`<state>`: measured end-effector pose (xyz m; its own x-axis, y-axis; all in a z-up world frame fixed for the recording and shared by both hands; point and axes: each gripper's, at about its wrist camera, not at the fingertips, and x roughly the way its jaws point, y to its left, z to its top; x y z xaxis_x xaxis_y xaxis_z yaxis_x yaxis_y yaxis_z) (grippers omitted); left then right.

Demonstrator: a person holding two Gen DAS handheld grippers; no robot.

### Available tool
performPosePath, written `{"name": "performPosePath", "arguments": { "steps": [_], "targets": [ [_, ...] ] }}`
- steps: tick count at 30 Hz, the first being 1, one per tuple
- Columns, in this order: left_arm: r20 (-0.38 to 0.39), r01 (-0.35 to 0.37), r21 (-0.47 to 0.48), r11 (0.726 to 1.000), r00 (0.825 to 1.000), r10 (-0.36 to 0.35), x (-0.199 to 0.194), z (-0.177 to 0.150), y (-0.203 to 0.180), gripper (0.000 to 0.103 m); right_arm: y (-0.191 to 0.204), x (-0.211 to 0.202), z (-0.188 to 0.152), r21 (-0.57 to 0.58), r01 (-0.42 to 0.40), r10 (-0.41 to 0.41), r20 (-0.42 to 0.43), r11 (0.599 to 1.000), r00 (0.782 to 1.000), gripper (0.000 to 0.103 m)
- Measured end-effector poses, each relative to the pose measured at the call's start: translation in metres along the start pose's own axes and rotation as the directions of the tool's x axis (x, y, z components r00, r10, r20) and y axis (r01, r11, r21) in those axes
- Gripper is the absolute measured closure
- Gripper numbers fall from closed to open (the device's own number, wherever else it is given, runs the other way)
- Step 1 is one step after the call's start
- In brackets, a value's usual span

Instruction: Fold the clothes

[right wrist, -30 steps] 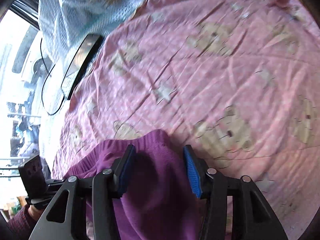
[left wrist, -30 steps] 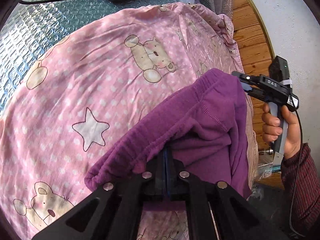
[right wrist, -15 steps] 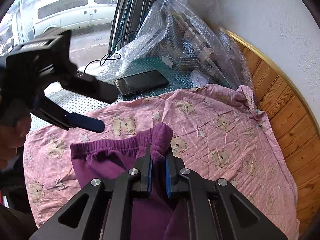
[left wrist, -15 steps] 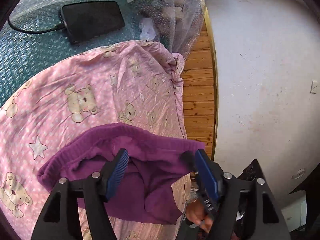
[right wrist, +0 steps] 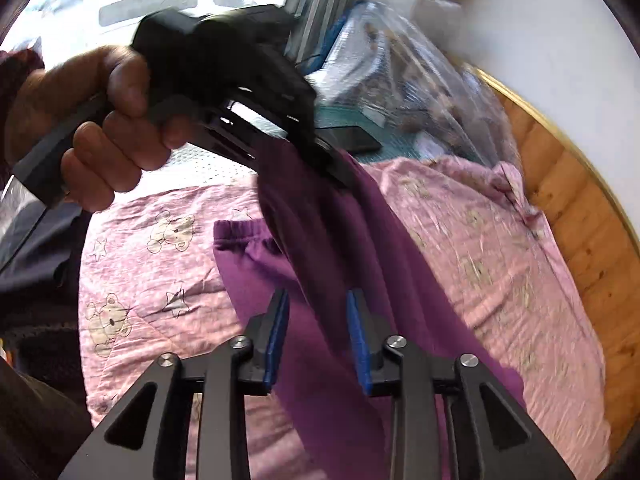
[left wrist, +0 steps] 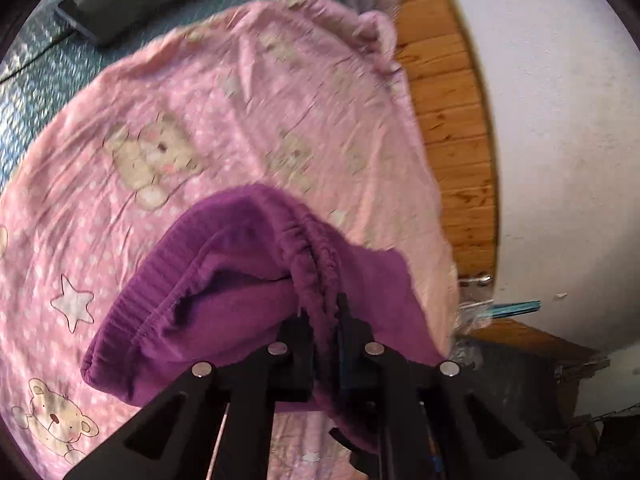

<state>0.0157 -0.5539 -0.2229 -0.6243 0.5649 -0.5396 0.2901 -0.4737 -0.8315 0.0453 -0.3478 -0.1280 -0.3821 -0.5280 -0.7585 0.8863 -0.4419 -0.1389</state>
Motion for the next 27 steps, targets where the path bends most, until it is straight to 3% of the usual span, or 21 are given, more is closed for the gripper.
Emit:
{"name": "performPosePath", "arguments": {
  "steps": [1, 3, 5, 8, 11, 14, 15, 17, 19, 20, 21, 23, 24, 26, 27],
  "targets": [
    [0.027, -0.021, 0.008, 1.000, 0.999, 0.021, -0.012, 0.001, 0.005, 0.095, -0.021, -0.008, -0.015, 0.088, 0.018, -0.016, -0.024, 0.996, 1.000, 0.062],
    [-0.048, -0.086, -0.049, 0.995, 0.995, 0.084, -0.006, -0.002, 0.037, 0.095, -0.061, -0.012, -0.055, 0.237, 0.115, -0.084, -0.137, 0.965, 0.987, 0.062],
    [-0.121, -0.191, -0.001, 0.982, 0.974, 0.189, 0.011, -0.011, 0.051, 0.095, -0.085, -0.014, -0.099, 0.259, 0.228, -0.156, -0.269, 0.939, 0.950, 0.062],
    [-0.143, -0.176, 0.014, 0.984, 0.974, 0.176, 0.022, -0.015, 0.054, 0.094, -0.100, -0.022, -0.147, 0.184, 0.350, -0.271, -0.351, 0.919, 0.896, 0.061],
    [-0.118, -0.167, -0.004, 0.986, 0.979, 0.165, 0.017, -0.015, 0.056, 0.091, -0.098, -0.017, -0.160, 0.067, 0.365, -0.319, -0.354, 0.929, 0.879, 0.060],
    [-0.128, -0.202, 0.003, 0.979, 0.971, 0.201, 0.020, -0.019, 0.056, 0.080, -0.088, -0.003, -0.160, -0.094, 0.394, -0.403, -0.315, 0.914, 0.860, 0.061],
    [-0.135, -0.216, 0.013, 0.976, 0.967, 0.216, 0.021, -0.021, 0.054, 0.079, -0.086, 0.000, -0.160, -0.125, 0.402, -0.421, -0.300, 0.907, 0.856, 0.063],
    [-0.137, -0.241, 0.051, 0.969, 0.960, 0.246, 0.024, -0.023, 0.047, 0.079, -0.082, -0.001, -0.157, -0.152, 0.395, -0.423, -0.298, 0.906, 0.856, 0.098],
    [-0.122, -0.268, 0.116, 0.957, 0.952, 0.281, 0.026, -0.021, 0.035, 0.082, -0.079, -0.008, -0.154, -0.164, 0.384, -0.417, -0.296, 0.909, 0.859, 0.100],
    [-0.108, -0.270, 0.140, 0.953, 0.952, 0.286, 0.024, -0.017, 0.028, 0.088, -0.076, -0.018, -0.151, -0.154, 0.374, -0.404, -0.288, 0.915, 0.868, 0.100],
    [-0.084, -0.261, 0.150, 0.954, 0.958, 0.276, 0.017, -0.013, 0.020, 0.094, -0.073, -0.028, -0.148, -0.145, 0.365, -0.392, -0.281, 0.920, 0.876, 0.100],
    [-0.053, -0.250, 0.136, 0.959, 0.964, 0.259, 0.003, -0.002, 0.017, 0.094, -0.064, -0.034, -0.153, -0.163, 0.341, -0.375, -0.287, 0.926, 0.882, 0.100],
    [-0.063, -0.281, 0.125, 0.952, 0.955, 0.290, 0.004, 0.002, 0.024, 0.094, -0.058, -0.028, -0.160, -0.176, 0.324, -0.365, -0.303, 0.929, 0.880, 0.100],
    [-0.130, -0.366, 0.114, 0.924, 0.916, 0.379, 0.020, 0.005, 0.048, 0.093, -0.048, -0.016, -0.173, -0.216, 0.317, -0.373, -0.313, 0.923, 0.873, 0.097],
    [-0.142, -0.378, 0.129, 0.917, 0.908, 0.394, 0.027, 0.005, 0.055, 0.091, -0.044, -0.011, -0.178, -0.237, 0.321, -0.384, -0.310, 0.917, 0.870, 0.096]
  ]
}}
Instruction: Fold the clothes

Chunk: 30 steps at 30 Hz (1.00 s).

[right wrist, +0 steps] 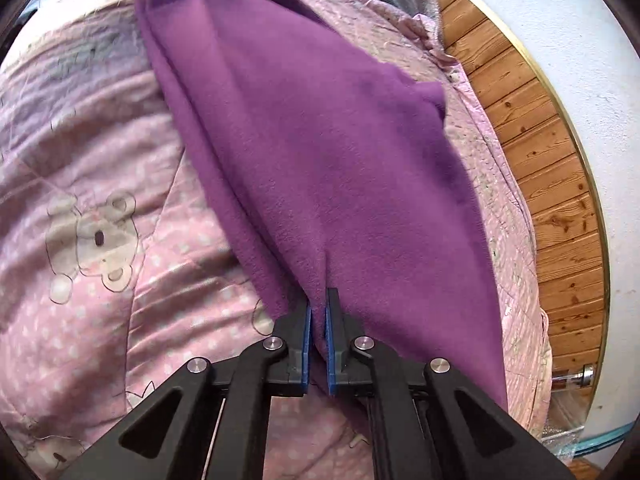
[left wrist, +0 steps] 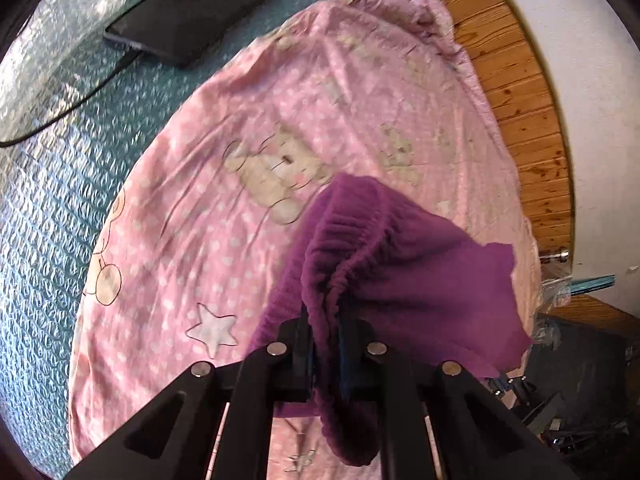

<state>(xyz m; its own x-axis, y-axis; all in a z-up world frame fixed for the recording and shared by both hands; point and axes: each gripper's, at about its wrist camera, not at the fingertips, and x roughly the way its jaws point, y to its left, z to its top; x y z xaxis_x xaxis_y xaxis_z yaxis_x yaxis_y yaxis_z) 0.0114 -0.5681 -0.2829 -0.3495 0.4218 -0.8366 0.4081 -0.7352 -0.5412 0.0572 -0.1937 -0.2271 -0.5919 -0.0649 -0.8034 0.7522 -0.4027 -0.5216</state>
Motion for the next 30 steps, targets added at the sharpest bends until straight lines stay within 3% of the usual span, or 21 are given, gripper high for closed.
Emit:
{"name": "performPosePath", "arguments": {
  "steps": [3, 5, 7, 10, 12, 15, 16, 19, 22, 23, 26, 28, 30],
  "targets": [
    [-0.009, 0.016, 0.014, 1.000, 1.000, -0.016, -0.006, 0.003, -0.003, 0.087, -0.020, -0.014, -0.001, 0.093, -0.076, 0.077, 0.000, 0.993, 0.997, 0.086],
    [0.001, 0.017, 0.032, 0.999, 1.000, -0.017, -0.024, -0.001, -0.007, 0.077, -0.045, -0.031, -0.007, 0.212, -0.136, 0.134, 0.022, 0.968, 0.991, 0.075],
    [0.040, -0.017, 0.061, 0.998, 0.999, 0.015, -0.047, -0.005, -0.011, 0.071, -0.069, -0.041, -0.020, 0.325, -0.165, 0.163, 0.032, 0.931, 0.986, 0.070],
    [0.121, -0.040, 0.094, 0.995, 0.992, 0.029, -0.067, 0.004, -0.022, 0.053, -0.094, -0.027, -0.043, 0.451, -0.147, 0.167, -0.006, 0.881, 0.986, 0.070],
    [0.134, -0.058, 0.121, 0.991, 0.990, 0.041, -0.058, 0.016, -0.035, 0.047, -0.104, -0.013, -0.052, 0.497, -0.101, 0.146, -0.052, 0.862, 0.988, 0.070],
    [0.078, -0.163, 0.195, 0.967, 0.986, 0.150, -0.015, 0.032, -0.055, 0.048, -0.120, 0.010, -0.059, 0.545, -0.055, 0.117, -0.081, 0.836, 0.990, 0.070],
    [0.058, -0.196, 0.203, 0.959, 0.980, 0.188, 0.000, 0.036, -0.057, 0.069, -0.130, 0.023, -0.060, 0.561, -0.036, 0.107, -0.094, 0.827, 0.990, 0.069],
    [0.072, -0.167, 0.186, 0.968, 0.985, 0.157, 0.004, 0.040, -0.053, 0.087, -0.158, 0.063, -0.068, 0.620, 0.018, 0.090, -0.143, 0.784, 0.986, 0.069],
    [0.104, -0.043, -0.006, 0.999, 0.994, 0.043, -0.004, 0.049, -0.003, 0.088, -0.171, 0.091, -0.103, 0.719, 0.038, 0.159, -0.204, 0.694, 0.966, 0.067],
    [0.091, 0.028, -0.067, 0.997, 0.996, -0.022, -0.001, 0.052, 0.013, 0.088, -0.174, 0.091, -0.117, 0.759, 0.016, 0.179, -0.174, 0.651, 0.969, 0.061],
    [0.065, 0.040, -0.015, 0.999, 0.997, -0.039, 0.000, 0.059, 0.006, 0.085, -0.187, 0.079, -0.145, 0.855, -0.036, 0.252, -0.111, 0.518, 0.961, 0.059],
    [0.040, 0.038, 0.009, 0.999, 0.998, -0.038, -0.007, 0.060, -0.001, 0.074, -0.199, 0.060, -0.157, 0.892, -0.032, 0.231, -0.082, 0.451, 0.970, 0.059],
    [0.053, -0.004, 0.074, 0.997, 0.999, 0.000, -0.027, 0.054, -0.015, 0.071, -0.210, 0.044, -0.171, 0.923, -0.017, 0.192, -0.061, 0.384, 0.979, 0.059]
  ]
}}
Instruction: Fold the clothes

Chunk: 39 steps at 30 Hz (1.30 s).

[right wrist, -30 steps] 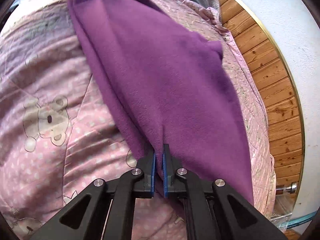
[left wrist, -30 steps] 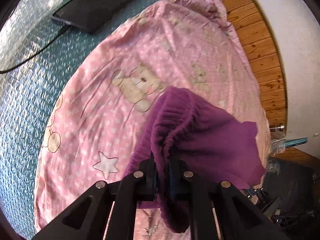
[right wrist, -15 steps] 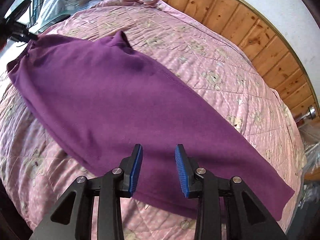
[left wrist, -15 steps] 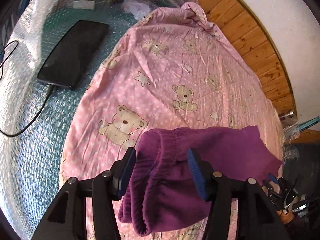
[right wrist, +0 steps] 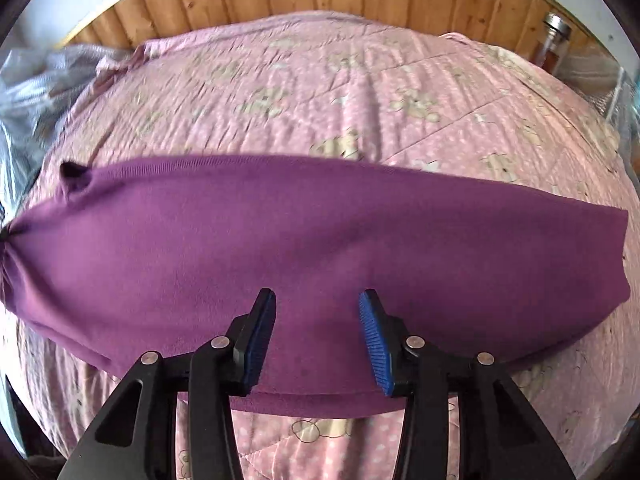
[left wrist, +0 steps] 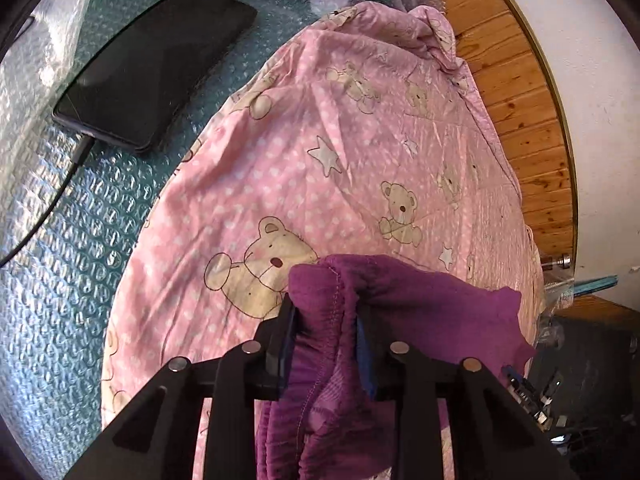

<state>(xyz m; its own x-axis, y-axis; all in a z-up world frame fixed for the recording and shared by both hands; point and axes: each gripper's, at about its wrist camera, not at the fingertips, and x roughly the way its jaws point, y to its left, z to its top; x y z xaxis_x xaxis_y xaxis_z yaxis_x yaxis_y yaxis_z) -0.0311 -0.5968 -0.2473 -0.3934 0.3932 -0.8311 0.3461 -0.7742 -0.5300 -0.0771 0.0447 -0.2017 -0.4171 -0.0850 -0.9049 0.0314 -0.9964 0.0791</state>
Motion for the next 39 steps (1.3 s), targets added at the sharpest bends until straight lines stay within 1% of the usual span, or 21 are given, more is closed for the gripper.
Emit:
{"name": "performPosePath", "arguments": {
  "steps": [3, 6, 8, 10, 11, 12, 13, 15, 17, 21, 23, 25, 27, 29, 30, 31, 32, 34, 36, 37, 39],
  "targets": [
    [0.080, -0.114, 0.136, 0.984, 0.991, 0.104, -0.028, -0.021, -0.045, 0.069, -0.022, -0.010, 0.000, 0.083, 0.007, -0.009, 0.024, 0.997, 1.000, 0.059],
    [0.132, -0.202, 0.260, 0.944, 0.976, 0.172, -0.029, -0.039, -0.085, 0.069, -0.012, -0.001, -0.003, 0.052, -0.017, 0.017, -0.002, 0.999, 1.000, 0.059],
    [0.126, -0.259, 0.240, 0.935, 0.964, 0.235, -0.010, -0.033, -0.081, 0.069, 0.004, 0.012, -0.010, -0.006, -0.050, 0.050, -0.050, 0.999, 0.998, 0.059],
    [0.073, -0.270, 0.141, 0.952, 0.962, 0.262, 0.008, -0.014, -0.051, 0.069, 0.018, 0.024, -0.019, -0.061, -0.048, 0.042, -0.094, 0.997, 0.995, 0.059],
    [0.028, -0.223, 0.067, 0.973, 0.975, 0.221, 0.014, -0.007, -0.032, 0.069, 0.021, 0.027, -0.024, -0.084, -0.030, 0.023, -0.089, 0.996, 0.996, 0.059],
    [-0.018, -0.141, -0.031, 0.990, 0.990, 0.140, 0.017, 0.000, -0.011, 0.068, 0.023, 0.025, -0.027, -0.099, -0.022, 0.016, -0.068, 0.995, 0.998, 0.058],
    [-0.049, -0.048, -0.132, 0.990, 0.998, 0.041, 0.019, 0.004, 0.008, 0.067, 0.023, 0.024, -0.029, -0.099, -0.021, 0.014, -0.068, 0.995, 0.998, 0.058],
    [-0.072, 0.080, -0.240, 0.967, 0.992, -0.100, 0.016, 0.008, 0.032, 0.064, 0.025, 0.021, -0.029, -0.110, -0.007, -0.002, -0.081, 0.994, 0.997, 0.058],
    [-0.075, 0.064, -0.242, 0.968, 0.994, -0.085, 0.004, 0.012, 0.041, 0.062, 0.037, 0.010, -0.023, -0.140, 0.020, -0.031, -0.076, 0.990, 0.997, 0.059],
    [-0.014, -0.064, -0.136, 0.989, 0.998, 0.063, -0.032, 0.010, 0.025, 0.060, 0.106, -0.020, -0.014, -0.277, -0.094, 0.096, -0.007, 0.956, 0.995, 0.059],
    [0.008, -0.012, 0.000, 1.000, 1.000, 0.012, -0.042, -0.004, -0.012, 0.060, 0.154, -0.020, -0.015, -0.370, -0.176, 0.178, -0.028, 0.912, 0.984, 0.059],
    [-0.081, 0.091, 0.130, 0.987, 0.993, -0.081, -0.026, -0.032, -0.054, 0.060, 0.192, -0.008, -0.024, -0.424, -0.206, 0.203, -0.051, 0.882, 0.978, 0.060],
    [-0.204, 0.076, 0.245, 0.967, 0.979, -0.026, 0.008, -0.064, -0.079, 0.060, 0.218, 0.011, -0.040, -0.423, -0.227, 0.199, -0.111, 0.877, 0.974, 0.060],
    [-0.236, -0.011, 0.248, 0.969, 0.969, 0.072, 0.031, -0.081, -0.058, 0.060, 0.232, 0.019, -0.062, -0.434, -0.236, 0.177, -0.173, 0.869, 0.969, 0.061],
    [-0.242, -0.060, 0.236, 0.970, 0.963, 0.118, 0.040, -0.086, -0.043, 0.072, 0.233, 0.013, -0.067, -0.454, -0.248, 0.184, -0.181, 0.856, 0.966, 0.061],
    [-0.238, -0.096, 0.202, 0.975, 0.961, 0.144, 0.041, -0.089, -0.026, 0.099, 0.235, 0.007, -0.072, -0.473, -0.260, 0.191, -0.189, 0.842, 0.963, 0.061],
    [-0.222, -0.115, 0.156, 0.981, 0.964, 0.149, 0.033, -0.087, -0.011, 0.100, 0.234, 0.001, -0.075, -0.483, -0.274, 0.201, -0.198, 0.832, 0.959, 0.062],
    [-0.199, -0.145, 0.122, 0.982, 0.966, 0.167, 0.015, -0.084, 0.005, 0.100, 0.219, -0.013, -0.065, -0.451, -0.293, 0.233, -0.186, 0.843, 0.955, 0.063],
    [-0.179, -0.167, 0.168, 0.972, 0.964, 0.197, 0.005, -0.080, -0.004, 0.100, 0.194, -0.022, -0.048, -0.425, -0.232, 0.200, -0.121, 0.875, 0.972, 0.063],
    [-0.158, -0.162, 0.194, 0.968, 0.968, 0.193, 0.000, -0.075, -0.015, 0.097, 0.176, -0.024, -0.041, -0.387, -0.191, 0.166, -0.097, 0.902, 0.981, 0.063],
    [-0.135, -0.077, 0.253, 0.964, 0.984, 0.114, -0.003, -0.066, -0.043, 0.097, 0.128, -0.020, -0.031, -0.280, -0.103, 0.088, -0.068, 0.955, 0.994, 0.063]
  ]
}}
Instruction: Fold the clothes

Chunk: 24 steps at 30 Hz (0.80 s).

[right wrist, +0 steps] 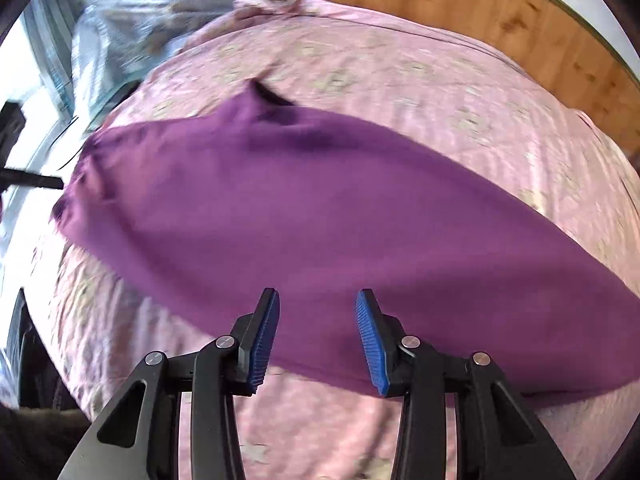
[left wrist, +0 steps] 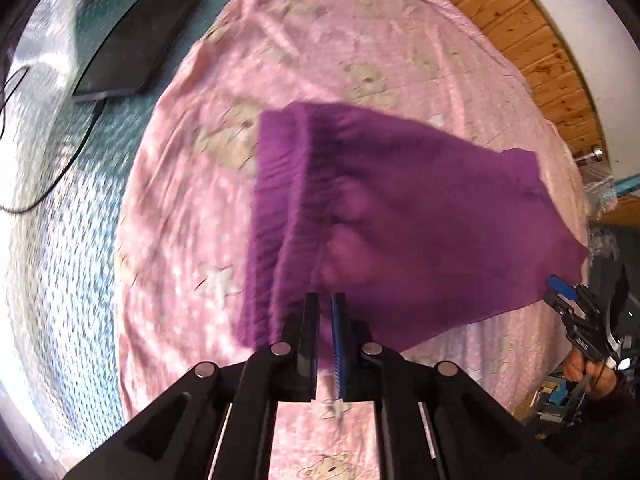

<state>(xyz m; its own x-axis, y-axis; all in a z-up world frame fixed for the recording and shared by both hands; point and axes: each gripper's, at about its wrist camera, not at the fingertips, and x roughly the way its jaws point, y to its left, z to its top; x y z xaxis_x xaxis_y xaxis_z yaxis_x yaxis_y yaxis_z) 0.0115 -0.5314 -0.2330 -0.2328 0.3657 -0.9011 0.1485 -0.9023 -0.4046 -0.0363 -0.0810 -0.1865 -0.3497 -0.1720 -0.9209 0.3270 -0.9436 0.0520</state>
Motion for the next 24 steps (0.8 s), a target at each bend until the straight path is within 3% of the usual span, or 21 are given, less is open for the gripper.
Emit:
{"name": "performPosePath", "arguments": {
  "steps": [2, 3, 4, 5, 6, 8, 10, 11, 13, 15, 16, 17, 18, 19, 20, 21, 23, 24],
  "targets": [
    [0.006, 0.037, 0.065, 0.997, 0.999, -0.037, 0.007, 0.012, -0.018, 0.096, -0.048, 0.006, -0.020, 0.098, 0.098, -0.095, -0.035, 0.990, 0.995, 0.063],
    [-0.010, 0.017, 0.080, 0.997, 1.000, -0.016, 0.017, 0.016, -0.018, 0.096, -0.071, 0.010, -0.034, 0.138, 0.139, -0.130, -0.067, 0.981, 0.989, 0.063],
    [-0.031, -0.030, 0.080, 0.996, 0.999, 0.033, 0.028, 0.016, -0.012, 0.096, -0.089, 0.012, -0.050, 0.168, 0.132, -0.118, -0.090, 0.977, 0.989, 0.063],
    [-0.053, -0.097, 0.064, 0.993, 0.994, 0.100, 0.040, 0.016, 0.000, 0.096, -0.101, 0.003, -0.063, 0.186, 0.074, -0.064, -0.059, 0.980, 0.996, 0.063],
    [-0.063, -0.119, 0.028, 0.993, 0.991, 0.121, 0.047, 0.015, 0.014, 0.098, -0.108, 0.000, -0.070, 0.182, 0.054, -0.037, -0.095, 0.982, 0.995, 0.063],
    [-0.044, -0.085, -0.068, 0.994, 0.996, 0.082, 0.038, 0.014, 0.028, 0.098, -0.129, -0.016, -0.078, 0.183, 0.036, -0.021, -0.087, 0.982, 0.996, 0.065],
    [0.001, -0.110, -0.053, 0.993, 0.994, 0.110, 0.020, 0.011, 0.011, 0.094, -0.157, -0.037, -0.083, 0.200, 0.042, -0.037, -0.029, 0.979, 0.999, 0.064],
    [0.030, -0.087, -0.053, 0.995, 0.996, 0.089, 0.012, 0.009, -0.002, 0.092, -0.182, -0.047, -0.089, 0.252, 0.081, -0.083, -0.003, 0.964, 0.997, 0.064],
    [0.060, -0.005, -0.049, 0.999, 0.998, 0.008, 0.009, 0.005, -0.032, 0.076, -0.238, -0.056, -0.103, 0.400, 0.132, -0.157, 0.031, 0.907, 0.987, 0.064],
    [0.061, 0.050, -0.015, 0.999, 0.997, -0.049, 0.021, 0.005, -0.066, 0.073, -0.294, -0.055, -0.115, 0.533, 0.176, -0.226, 0.029, 0.827, 0.974, 0.064],
    [0.045, 0.068, -0.001, 0.998, 0.997, -0.068, 0.032, 0.005, -0.084, 0.073, -0.316, -0.044, -0.123, 0.560, 0.201, -0.234, -0.014, 0.804, 0.972, 0.064],
    [0.026, 0.081, 0.010, 0.997, 0.996, -0.081, 0.044, 0.005, -0.102, 0.073, -0.334, -0.035, -0.130, 0.576, 0.215, -0.233, -0.043, 0.789, 0.971, 0.064],
    [0.004, 0.086, 0.017, 0.996, 0.996, -0.086, 0.057, 0.003, -0.119, 0.073, -0.342, -0.038, -0.134, 0.562, 0.187, -0.211, -0.023, 0.805, 0.977, 0.064],
    [-0.018, 0.060, 0.023, 0.998, 0.998, -0.060, 0.072, 0.000, -0.132, 0.073, -0.349, -0.041, -0.137, 0.547, 0.166, -0.189, -0.015, 0.821, 0.982, 0.064],
    [-0.040, -0.004, 0.031, 0.999, 0.999, 0.005, 0.088, -0.004, -0.139, 0.073, -0.354, -0.048, -0.137, 0.531, 0.162, -0.171, -0.033, 0.832, 0.985, 0.065],
    [-0.047, -0.067, 0.037, 0.997, 0.996, 0.069, 0.101, -0.008, -0.144, 0.074, -0.357, -0.060, -0.138, 0.530, 0.137, -0.165, 0.006, 0.837, 0.986, 0.065],
    [0.003, -0.121, 0.006, 0.993, 0.993, 0.121, 0.104, -0.010, -0.149, 0.075, -0.367, -0.078, -0.148, 0.551, 0.127, -0.201, 0.076, 0.825, 0.977, 0.058],
    [-0.011, -0.142, -0.028, 0.990, 0.990, 0.141, 0.104, -0.009, -0.150, 0.075, -0.375, -0.077, -0.158, 0.576, 0.134, -0.211, 0.069, 0.806, 0.975, 0.058]
  ]
}}
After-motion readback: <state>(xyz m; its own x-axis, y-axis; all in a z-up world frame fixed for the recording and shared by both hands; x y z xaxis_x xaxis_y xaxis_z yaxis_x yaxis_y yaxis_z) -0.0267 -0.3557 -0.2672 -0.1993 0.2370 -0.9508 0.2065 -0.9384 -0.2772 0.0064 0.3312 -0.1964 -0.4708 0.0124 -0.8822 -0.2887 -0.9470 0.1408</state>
